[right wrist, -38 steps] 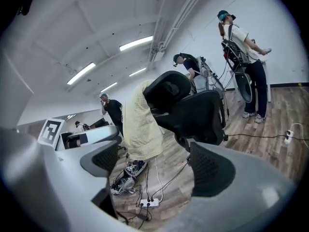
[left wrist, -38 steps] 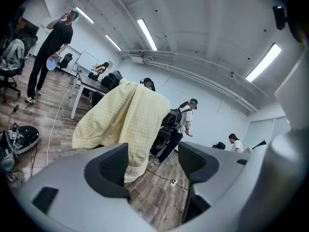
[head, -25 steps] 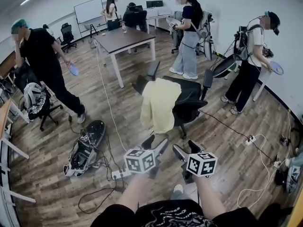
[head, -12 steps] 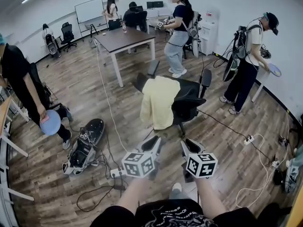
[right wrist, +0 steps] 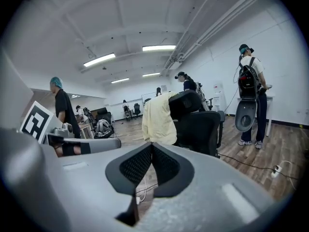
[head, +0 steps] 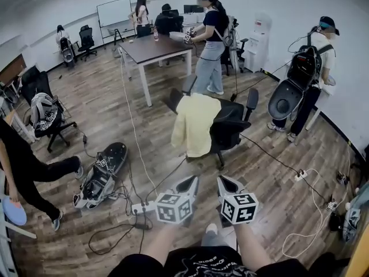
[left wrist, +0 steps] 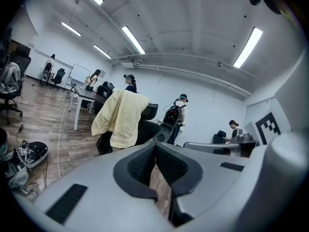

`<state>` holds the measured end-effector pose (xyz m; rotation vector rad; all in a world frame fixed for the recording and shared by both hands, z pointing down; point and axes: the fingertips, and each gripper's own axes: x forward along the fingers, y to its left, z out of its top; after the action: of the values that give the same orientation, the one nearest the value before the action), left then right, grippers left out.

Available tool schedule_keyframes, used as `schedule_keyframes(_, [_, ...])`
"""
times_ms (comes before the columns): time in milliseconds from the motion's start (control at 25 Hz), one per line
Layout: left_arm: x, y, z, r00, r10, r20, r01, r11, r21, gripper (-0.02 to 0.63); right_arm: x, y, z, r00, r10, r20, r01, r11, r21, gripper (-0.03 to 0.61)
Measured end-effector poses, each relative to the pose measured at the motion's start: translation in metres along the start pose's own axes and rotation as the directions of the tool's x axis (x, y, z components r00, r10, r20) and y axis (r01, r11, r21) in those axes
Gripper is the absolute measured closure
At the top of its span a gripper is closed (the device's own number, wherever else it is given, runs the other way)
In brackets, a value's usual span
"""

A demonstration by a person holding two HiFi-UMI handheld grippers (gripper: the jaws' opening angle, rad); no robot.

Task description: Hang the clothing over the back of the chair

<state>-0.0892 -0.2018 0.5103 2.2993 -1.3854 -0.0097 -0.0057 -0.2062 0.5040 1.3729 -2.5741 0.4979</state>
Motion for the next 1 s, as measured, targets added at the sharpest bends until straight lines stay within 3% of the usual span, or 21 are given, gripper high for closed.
schedule_keyframes(480, [-0.016, -0.006, 0.013, 0.998, 0.030, 0.051, -0.031, 0.999, 0.026, 0.604, -0.011, 0.017, 0.012, 0.999, -0.024, 0.048, 0.028, 0.995, -0.099, 0.574])
schedule_keyframes(720, [-0.023, -0.004, 0.018, 0.997, 0.022, 0.068, -0.021, 0.999, -0.025, 0.604, -0.015, 0.026, 0.017, 0.997, -0.021, 0.067, 0.027, 0.996, -0.081, 0.574])
schedule_keyframes(1000, [-0.027, -0.012, 0.016, 0.998, -0.004, 0.055, 0.004, 1.000, -0.005, 0.604, -0.025, 0.024, 0.015, 0.996, -0.058, 0.074, 0.063, 0.996, -0.067, 0.574])
